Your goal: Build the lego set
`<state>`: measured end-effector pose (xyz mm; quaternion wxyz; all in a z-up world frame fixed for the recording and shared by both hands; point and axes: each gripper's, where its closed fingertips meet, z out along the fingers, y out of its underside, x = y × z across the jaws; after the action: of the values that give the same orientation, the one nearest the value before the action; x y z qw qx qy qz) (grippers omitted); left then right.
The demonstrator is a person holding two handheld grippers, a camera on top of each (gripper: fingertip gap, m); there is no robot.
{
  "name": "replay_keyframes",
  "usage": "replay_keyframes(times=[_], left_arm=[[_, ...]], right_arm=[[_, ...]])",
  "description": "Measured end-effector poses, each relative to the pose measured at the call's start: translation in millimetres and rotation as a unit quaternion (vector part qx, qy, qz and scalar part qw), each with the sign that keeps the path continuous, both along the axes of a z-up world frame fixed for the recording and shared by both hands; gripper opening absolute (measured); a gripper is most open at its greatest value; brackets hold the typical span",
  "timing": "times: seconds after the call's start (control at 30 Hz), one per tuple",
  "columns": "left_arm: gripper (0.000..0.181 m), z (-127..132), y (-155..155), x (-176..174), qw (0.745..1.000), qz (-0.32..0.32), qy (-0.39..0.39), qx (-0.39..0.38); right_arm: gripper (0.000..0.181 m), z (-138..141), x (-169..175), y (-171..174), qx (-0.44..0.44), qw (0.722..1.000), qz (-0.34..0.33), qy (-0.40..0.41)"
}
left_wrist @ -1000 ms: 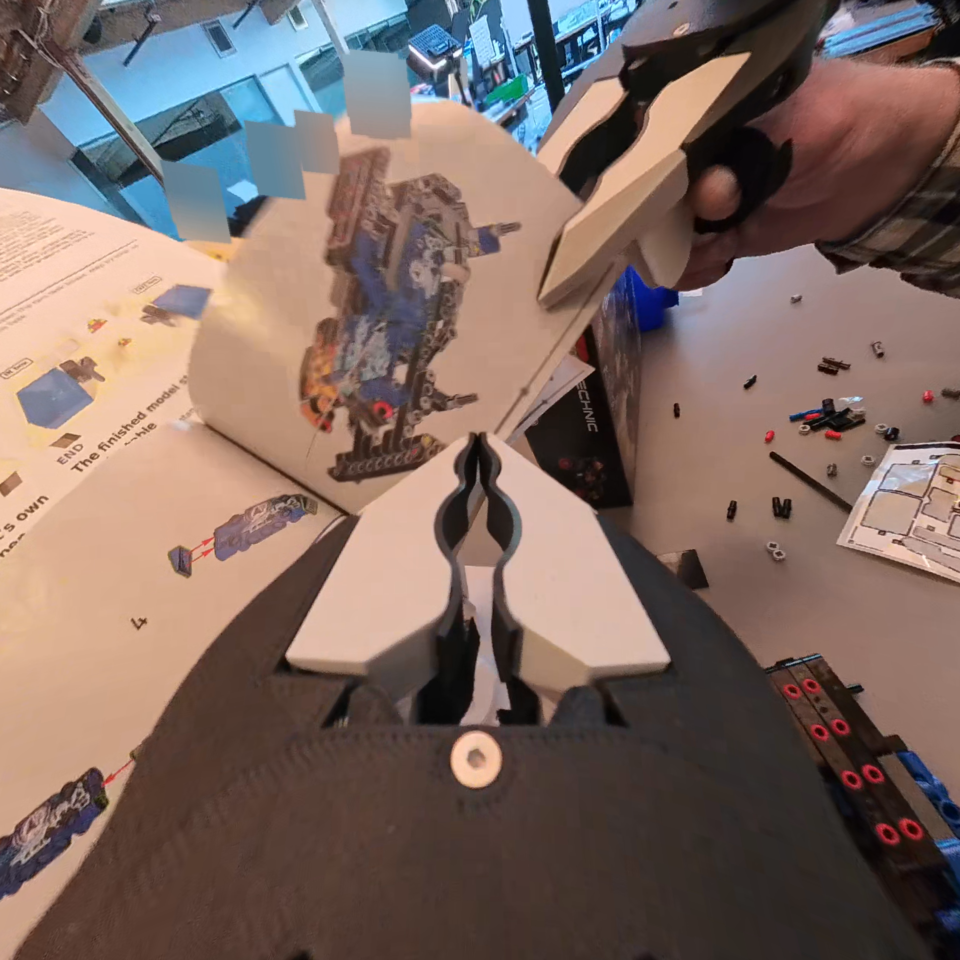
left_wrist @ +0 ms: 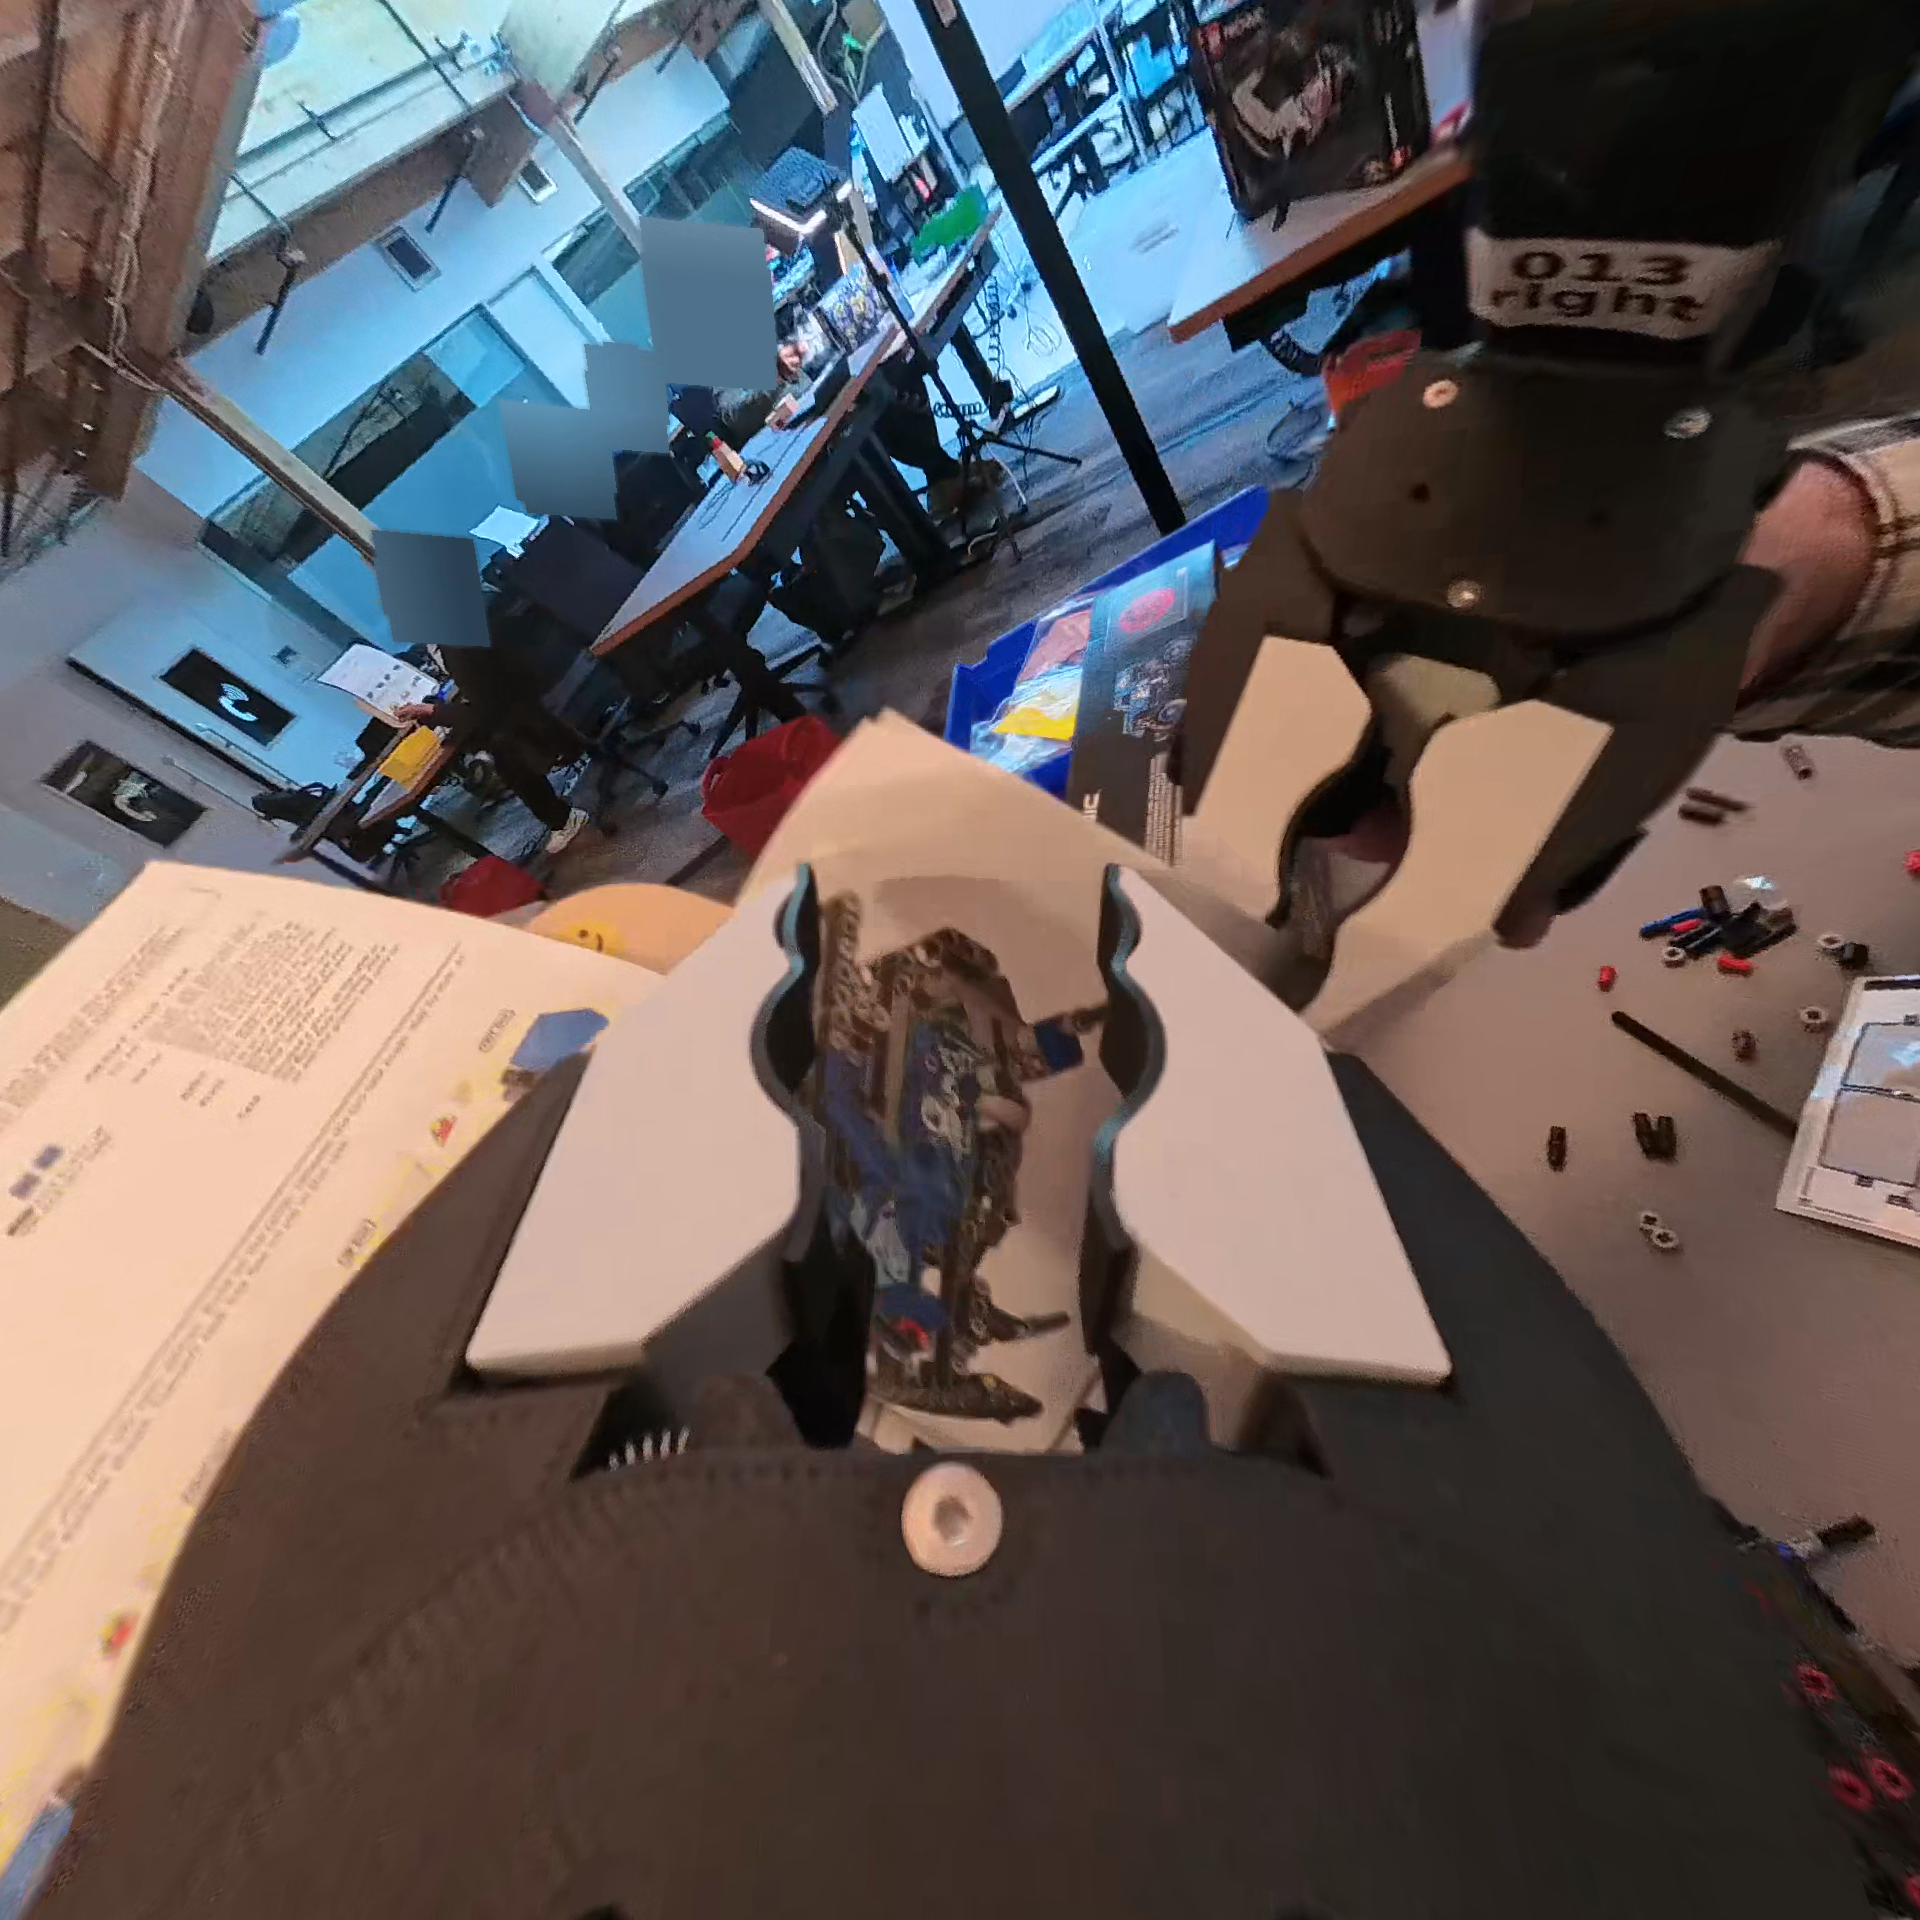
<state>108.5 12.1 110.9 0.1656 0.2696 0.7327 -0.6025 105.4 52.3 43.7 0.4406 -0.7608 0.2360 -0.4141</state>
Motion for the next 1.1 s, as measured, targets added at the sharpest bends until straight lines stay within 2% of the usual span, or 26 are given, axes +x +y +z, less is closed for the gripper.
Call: replay_keyframes(times=[0.17, 0.33, 0.63, 0.8, 1.03, 1.1], left_arm=[[0.06, 8, -15, 0, 0.999, -0.02, -0.024, 0.034], [0.064, -6, -21, 2, 0.99, -0.048, -0.015, 0.129], [0.073, -24, -23, 12, 0.968, -0.071, 0.036, 0.238], [0.069, -33, -24, 17, 0.948, -0.08, 0.064, 0.301], [0.041, -40, -20, 14, 0.946, -0.09, 0.04, 0.308], [0.05, -42, -22, 20, 0.95, -0.079, 0.038, 0.301]], right_arm=[[0.0, -6, 2, 3, -0.038, 0.999, -0.007, -0.006], [0.0, -8, 3, 2, -0.075, 0.997, -0.019, -0.019], [0.0, -14, 4, 3, -0.14, 0.989, -0.028, -0.048], [0.0, -15, 5, 2, -0.167, 0.983, -0.035, -0.062], [0.0, -16, 5, -1, -0.165, 0.984, -0.037, -0.063], [0.0, -17, 4, -2, -0.165, 0.984, -0.037, -0.063]])
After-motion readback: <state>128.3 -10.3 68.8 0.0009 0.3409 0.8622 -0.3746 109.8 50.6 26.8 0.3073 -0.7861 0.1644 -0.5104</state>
